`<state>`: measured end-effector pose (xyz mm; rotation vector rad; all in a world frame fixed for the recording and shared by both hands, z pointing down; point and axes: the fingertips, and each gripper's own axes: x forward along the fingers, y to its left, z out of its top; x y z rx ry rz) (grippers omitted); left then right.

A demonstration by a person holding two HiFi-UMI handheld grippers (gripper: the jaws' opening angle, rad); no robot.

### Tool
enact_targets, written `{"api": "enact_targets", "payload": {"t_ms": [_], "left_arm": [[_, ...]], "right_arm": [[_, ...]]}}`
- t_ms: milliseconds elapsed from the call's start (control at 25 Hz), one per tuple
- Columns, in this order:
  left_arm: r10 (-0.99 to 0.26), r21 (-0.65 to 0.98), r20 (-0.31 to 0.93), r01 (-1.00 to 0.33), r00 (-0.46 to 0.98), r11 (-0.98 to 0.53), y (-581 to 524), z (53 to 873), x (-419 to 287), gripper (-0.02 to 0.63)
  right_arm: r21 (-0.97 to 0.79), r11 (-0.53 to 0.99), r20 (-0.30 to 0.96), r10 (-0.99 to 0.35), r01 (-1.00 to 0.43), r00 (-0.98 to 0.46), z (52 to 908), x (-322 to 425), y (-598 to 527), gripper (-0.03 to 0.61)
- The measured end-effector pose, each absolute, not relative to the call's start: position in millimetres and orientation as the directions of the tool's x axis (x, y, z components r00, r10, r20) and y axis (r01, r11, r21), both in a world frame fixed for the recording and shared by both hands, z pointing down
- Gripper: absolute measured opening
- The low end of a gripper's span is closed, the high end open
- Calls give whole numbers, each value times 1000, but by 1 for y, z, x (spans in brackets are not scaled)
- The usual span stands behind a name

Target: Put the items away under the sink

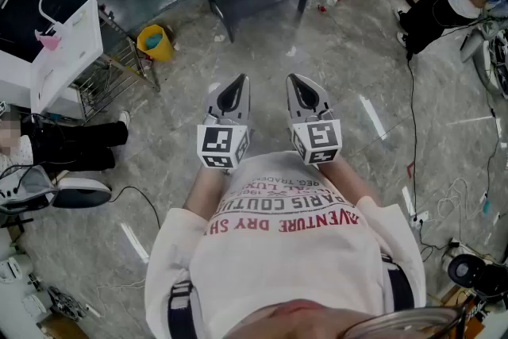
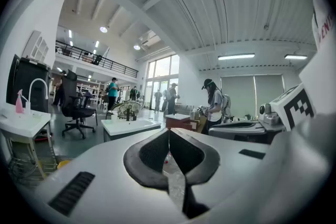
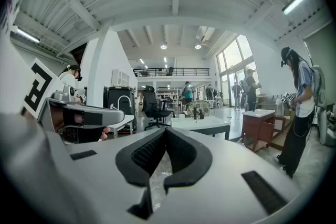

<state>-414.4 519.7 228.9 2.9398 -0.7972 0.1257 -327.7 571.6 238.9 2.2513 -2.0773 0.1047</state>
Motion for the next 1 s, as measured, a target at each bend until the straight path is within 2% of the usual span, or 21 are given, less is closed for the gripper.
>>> {"api": "enact_targets", "payload": {"t_ms": [680, 1000], "left_arm": [[-527, 145, 144, -545, 837, -826, 481, 256, -412, 23], [-597, 130, 164, -617, 786, -776, 420, 263, -378, 23]], "right_arm": [[-32, -51, 150, -988, -998, 46, 261, -321, 527, 25], [-35, 27, 171, -985, -999, -32, 272, -278, 454, 25]]}}
